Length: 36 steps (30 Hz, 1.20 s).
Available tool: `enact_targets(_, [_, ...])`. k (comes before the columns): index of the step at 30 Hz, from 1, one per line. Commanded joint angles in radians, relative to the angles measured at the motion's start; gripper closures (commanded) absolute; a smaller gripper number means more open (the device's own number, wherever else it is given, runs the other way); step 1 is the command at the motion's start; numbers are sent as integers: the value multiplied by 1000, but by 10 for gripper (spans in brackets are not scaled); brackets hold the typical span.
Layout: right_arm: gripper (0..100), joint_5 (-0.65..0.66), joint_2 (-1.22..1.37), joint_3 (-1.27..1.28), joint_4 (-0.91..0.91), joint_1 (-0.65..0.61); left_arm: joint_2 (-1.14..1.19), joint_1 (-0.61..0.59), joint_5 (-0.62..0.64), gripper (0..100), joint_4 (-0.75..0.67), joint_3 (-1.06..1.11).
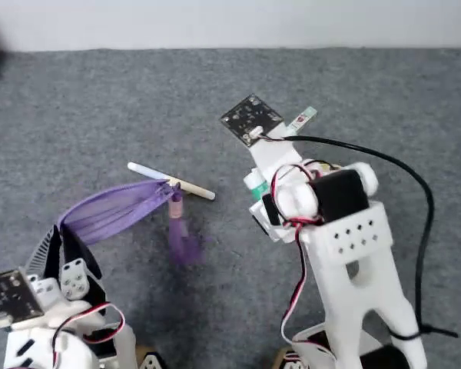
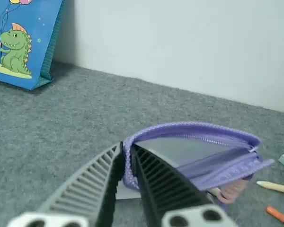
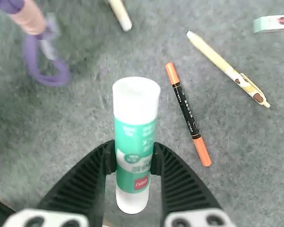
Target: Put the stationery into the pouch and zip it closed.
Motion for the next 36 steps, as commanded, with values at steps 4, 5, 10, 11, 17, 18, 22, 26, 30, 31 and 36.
enact_targets(4, [984,-100,-56,-69,-41,-148,3,6,12,987,60,71])
enact_targets(5, [983,-109,-58,-94,-51,-188,5,9,12,987,60,71])
enact_targets(10, [987,-144,-41,-195,-140,-355,77,6,17,986,58,70])
enact_targets(11, [988,-144,-35,-206,-162,-377,101,6,17,986,58,70])
enact_targets(17, [988,-146,-12,-222,-318,-466,212,11,49,986,64,31])
enact_targets(18, [988,-146,-10,-222,-354,-475,224,11,54,986,64,30])
enact_targets(22, [988,-149,4,-198,-495,-503,256,12,54,986,57,28])
enact_targets(26, [988,-164,1,-106,-610,-518,265,12,54,986,35,27])
enact_targets(30, [989,-276,1,-91,-664,-515,269,12,54,986,17,-22])
enact_targets(31, [989,-301,1,-91,-673,-515,269,12,54,986,17,-44])
enact_targets(36, [989,-325,-27,-92,-682,-513,281,12,54,986,21,-154])
